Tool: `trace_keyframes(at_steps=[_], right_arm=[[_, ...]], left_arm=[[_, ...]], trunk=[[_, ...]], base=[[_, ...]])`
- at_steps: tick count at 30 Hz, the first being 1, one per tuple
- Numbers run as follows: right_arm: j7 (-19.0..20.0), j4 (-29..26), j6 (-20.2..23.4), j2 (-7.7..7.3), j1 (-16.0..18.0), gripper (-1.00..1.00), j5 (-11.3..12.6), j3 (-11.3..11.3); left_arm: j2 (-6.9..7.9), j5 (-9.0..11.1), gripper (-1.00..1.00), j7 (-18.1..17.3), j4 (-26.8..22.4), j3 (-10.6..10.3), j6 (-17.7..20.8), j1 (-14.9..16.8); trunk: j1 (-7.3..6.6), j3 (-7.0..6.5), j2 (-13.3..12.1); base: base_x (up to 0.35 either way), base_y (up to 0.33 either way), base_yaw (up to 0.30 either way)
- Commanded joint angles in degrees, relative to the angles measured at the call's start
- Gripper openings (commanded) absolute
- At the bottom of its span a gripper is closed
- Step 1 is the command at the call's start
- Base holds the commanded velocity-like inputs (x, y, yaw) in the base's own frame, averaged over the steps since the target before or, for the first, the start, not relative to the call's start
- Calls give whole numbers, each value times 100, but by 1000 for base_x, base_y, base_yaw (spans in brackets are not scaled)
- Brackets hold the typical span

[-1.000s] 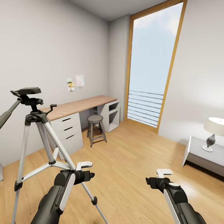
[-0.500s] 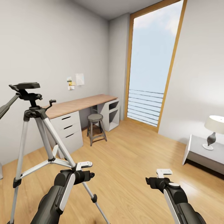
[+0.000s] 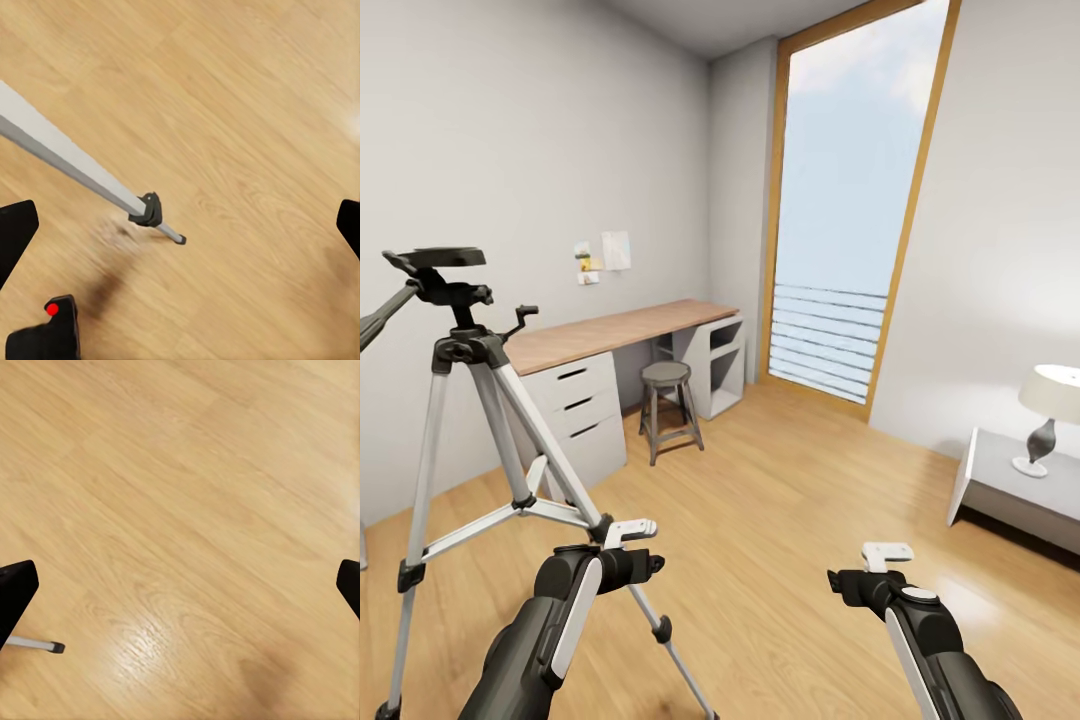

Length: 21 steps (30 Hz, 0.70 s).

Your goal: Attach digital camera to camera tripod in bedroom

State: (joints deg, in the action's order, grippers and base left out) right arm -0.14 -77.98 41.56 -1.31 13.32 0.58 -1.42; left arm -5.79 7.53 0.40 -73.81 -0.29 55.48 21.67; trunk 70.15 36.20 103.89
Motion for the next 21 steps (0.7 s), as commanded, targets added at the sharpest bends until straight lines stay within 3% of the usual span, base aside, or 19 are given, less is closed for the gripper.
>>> trace_keyframes(at_steps=[1,21], right_arm=[[-2,-7,28,-1,3,100,7,0],[-3,-5,24,-1,4,100,20,1]], left_arm=[[-1,20,100,4,-4,3,25,4],[-6,8,100,13,15,14,17,4]], trunk=[[22,25,45],[461,384,847]], base=[[0,0,0],[0,0,0]])
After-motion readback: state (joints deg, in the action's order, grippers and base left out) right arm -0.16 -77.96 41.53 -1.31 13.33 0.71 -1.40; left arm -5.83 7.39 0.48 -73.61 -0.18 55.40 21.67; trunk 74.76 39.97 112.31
